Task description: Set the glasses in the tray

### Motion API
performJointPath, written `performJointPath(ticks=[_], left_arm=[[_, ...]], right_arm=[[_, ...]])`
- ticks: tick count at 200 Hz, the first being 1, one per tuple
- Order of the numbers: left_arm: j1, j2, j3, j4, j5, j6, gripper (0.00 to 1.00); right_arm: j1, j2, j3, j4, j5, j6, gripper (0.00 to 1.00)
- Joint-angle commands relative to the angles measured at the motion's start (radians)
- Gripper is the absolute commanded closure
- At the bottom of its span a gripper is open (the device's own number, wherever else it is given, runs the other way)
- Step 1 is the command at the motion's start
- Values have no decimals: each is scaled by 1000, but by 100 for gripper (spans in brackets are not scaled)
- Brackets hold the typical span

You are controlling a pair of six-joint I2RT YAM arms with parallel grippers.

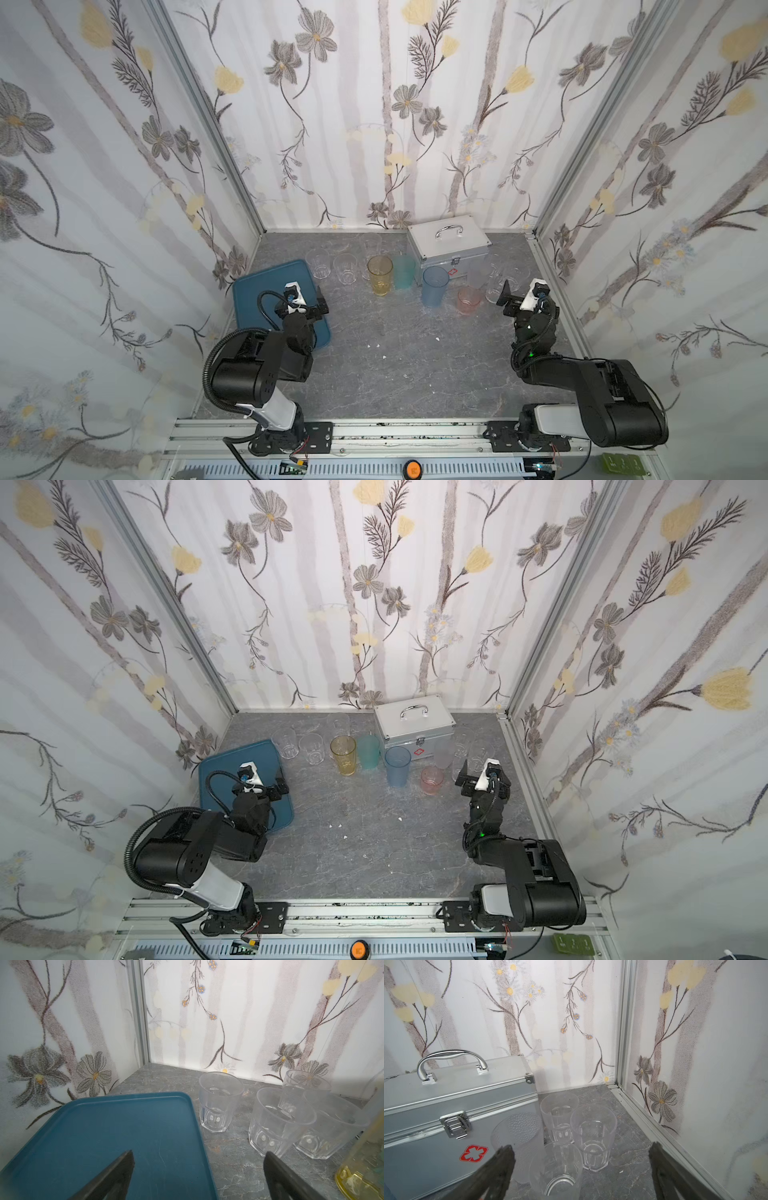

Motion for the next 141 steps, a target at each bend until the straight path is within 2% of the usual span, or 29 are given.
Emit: performJointPath(ticks=[1, 141], left_arm=[[3, 1, 5, 9, 8, 5, 0], [5, 3, 10, 5, -65, -24, 0]], right_arm=[[1, 3, 5, 22, 6, -3, 0], [0, 3, 6, 23, 7, -3, 0]])
